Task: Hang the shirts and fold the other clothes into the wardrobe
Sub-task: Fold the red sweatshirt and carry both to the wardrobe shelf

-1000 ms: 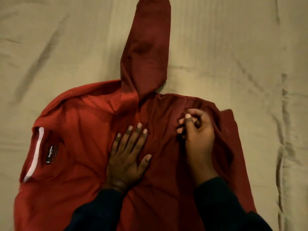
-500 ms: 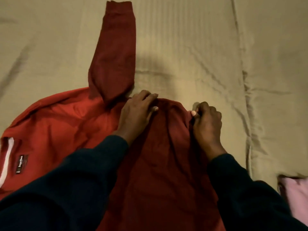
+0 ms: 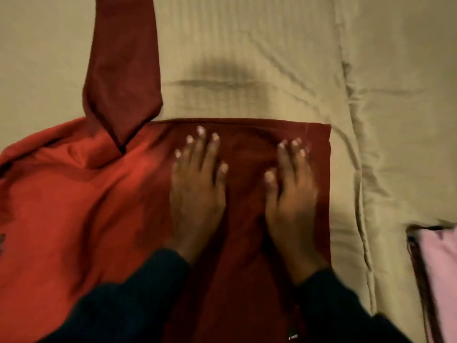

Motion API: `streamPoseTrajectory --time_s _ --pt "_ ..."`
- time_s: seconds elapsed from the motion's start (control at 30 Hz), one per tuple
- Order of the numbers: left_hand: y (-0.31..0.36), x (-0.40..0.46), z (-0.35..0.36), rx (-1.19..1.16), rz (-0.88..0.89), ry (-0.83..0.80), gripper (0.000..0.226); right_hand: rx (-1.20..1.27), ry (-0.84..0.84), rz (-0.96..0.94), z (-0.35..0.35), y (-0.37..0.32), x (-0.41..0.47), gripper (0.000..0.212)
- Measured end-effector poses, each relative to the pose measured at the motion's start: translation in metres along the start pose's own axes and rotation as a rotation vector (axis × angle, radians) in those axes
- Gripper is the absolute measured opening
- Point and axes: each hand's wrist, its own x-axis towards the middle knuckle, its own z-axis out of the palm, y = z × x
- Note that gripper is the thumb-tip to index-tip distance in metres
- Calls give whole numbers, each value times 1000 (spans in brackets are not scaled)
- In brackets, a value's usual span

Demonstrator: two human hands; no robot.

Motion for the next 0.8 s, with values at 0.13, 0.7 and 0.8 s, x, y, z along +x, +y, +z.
streamPoseTrajectory --time_s 0.13,0.7,0.8 --pt "-8 -77 9 154 45 -248 59 -200 -290 -127 12 16 -85 59" --pt "33 -201 10 178 225 -483 71 58 -158 777 -83 65 -178 42" --pt "23 -211 2 211 244 -479 67 -74 -122 722 -102 97 -186 54"
